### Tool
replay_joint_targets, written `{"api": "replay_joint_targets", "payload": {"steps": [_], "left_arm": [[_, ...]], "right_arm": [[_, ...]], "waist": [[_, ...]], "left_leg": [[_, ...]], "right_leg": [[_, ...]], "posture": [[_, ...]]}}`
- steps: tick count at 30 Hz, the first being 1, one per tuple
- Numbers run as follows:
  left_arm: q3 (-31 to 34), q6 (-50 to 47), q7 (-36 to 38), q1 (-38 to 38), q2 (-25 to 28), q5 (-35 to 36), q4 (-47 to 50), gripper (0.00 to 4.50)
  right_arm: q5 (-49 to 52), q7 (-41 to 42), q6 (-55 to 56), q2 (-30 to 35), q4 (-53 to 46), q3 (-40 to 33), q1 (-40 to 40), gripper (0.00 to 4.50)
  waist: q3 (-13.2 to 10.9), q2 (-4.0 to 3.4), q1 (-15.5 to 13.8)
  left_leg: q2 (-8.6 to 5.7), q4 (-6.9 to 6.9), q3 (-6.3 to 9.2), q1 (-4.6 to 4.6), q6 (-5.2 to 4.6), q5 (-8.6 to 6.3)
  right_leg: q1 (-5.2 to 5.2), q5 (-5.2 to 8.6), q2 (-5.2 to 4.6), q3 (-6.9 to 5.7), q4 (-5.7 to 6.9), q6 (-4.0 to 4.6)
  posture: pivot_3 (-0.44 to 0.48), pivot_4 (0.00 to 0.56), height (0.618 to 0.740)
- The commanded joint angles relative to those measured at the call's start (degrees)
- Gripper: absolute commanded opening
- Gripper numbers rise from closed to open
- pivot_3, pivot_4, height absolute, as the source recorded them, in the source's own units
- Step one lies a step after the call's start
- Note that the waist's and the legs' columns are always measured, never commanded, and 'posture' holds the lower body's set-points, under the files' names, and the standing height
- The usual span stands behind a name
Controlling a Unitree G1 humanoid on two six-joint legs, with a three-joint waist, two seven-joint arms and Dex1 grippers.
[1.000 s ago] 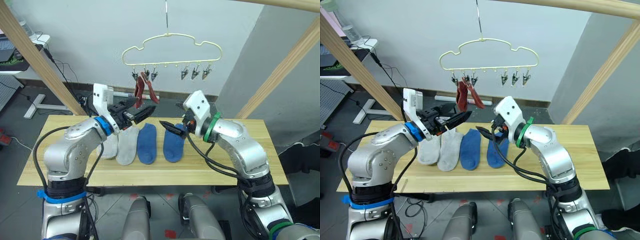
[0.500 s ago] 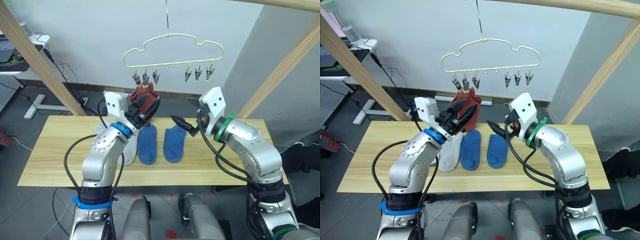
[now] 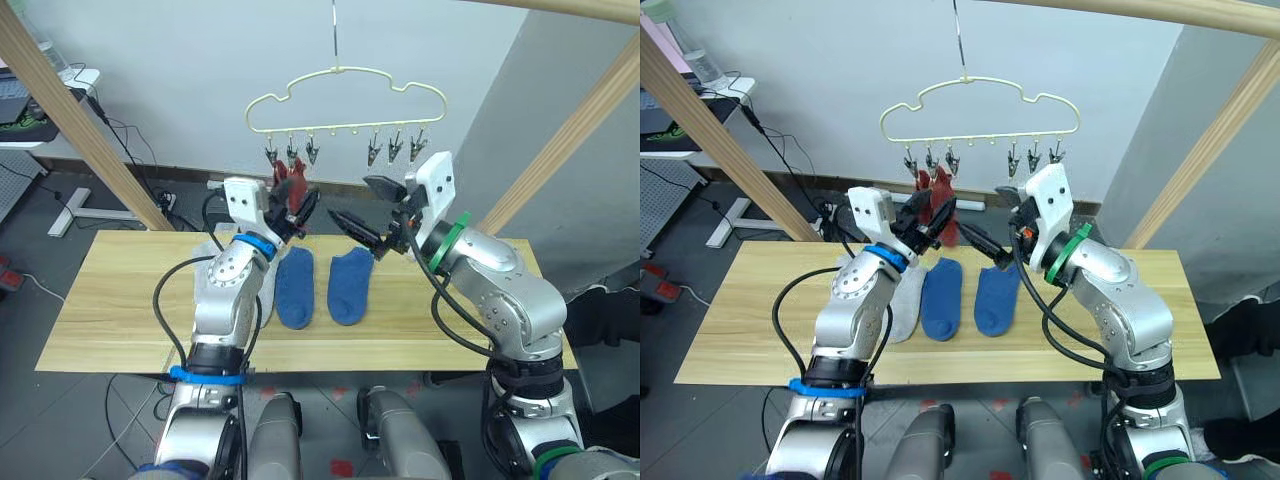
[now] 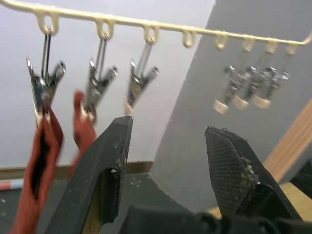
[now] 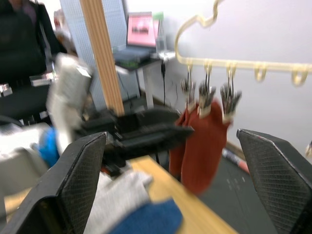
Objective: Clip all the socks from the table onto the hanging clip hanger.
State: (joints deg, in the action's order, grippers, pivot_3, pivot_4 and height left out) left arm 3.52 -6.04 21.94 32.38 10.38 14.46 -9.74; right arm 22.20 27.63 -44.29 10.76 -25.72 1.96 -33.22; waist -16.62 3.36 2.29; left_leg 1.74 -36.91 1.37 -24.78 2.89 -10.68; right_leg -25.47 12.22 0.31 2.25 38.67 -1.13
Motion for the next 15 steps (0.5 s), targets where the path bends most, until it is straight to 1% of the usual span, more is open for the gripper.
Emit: {"api": "replay_joint_targets", "payload": {"steps": [1,5,15], "left_arm": [[0.42,4.09,0.34,1.85,-0.17,-0.90,-2.27,2.60],[0.14,6.41,0.33,3.48,-0.62,-1.63,-5.97,2.60],[0.73,11.48,0.21,7.44,-1.06,-2.74,-14.26,2.60]], "right_arm": [[1.61,-1.38,0.96,0.32,-2.67,-1.74,-1.55,4.50],[1.32,-1.87,3.14,0.90,-2.62,-1.66,-1.98,4.50],[0.94,-3.85,4.06,1.74,-2.87,-0.67,-1.32,4.50]], "waist": [[0.00,0.00,0.10],[0.00,0.00,0.24],[0.00,0.00,0.68]], "left_leg": [[0.00,0.01,-0.01,0.00,0.00,0.00],[0.01,0.10,-0.01,-0.04,-0.05,-0.03],[0.01,0.11,-0.01,-0.07,-0.07,-0.04]], "right_leg": [[0.00,0.00,0.00,0.01,-0.03,0.00],[-0.01,0.00,-0.01,-0.01,-0.15,-0.01],[-0.01,-0.01,-0.01,-0.02,-0.18,-0.03]], "posture": [[-0.089,0.262,0.740],[-0.090,0.261,0.740],[-0.102,0.239,0.740]]}}
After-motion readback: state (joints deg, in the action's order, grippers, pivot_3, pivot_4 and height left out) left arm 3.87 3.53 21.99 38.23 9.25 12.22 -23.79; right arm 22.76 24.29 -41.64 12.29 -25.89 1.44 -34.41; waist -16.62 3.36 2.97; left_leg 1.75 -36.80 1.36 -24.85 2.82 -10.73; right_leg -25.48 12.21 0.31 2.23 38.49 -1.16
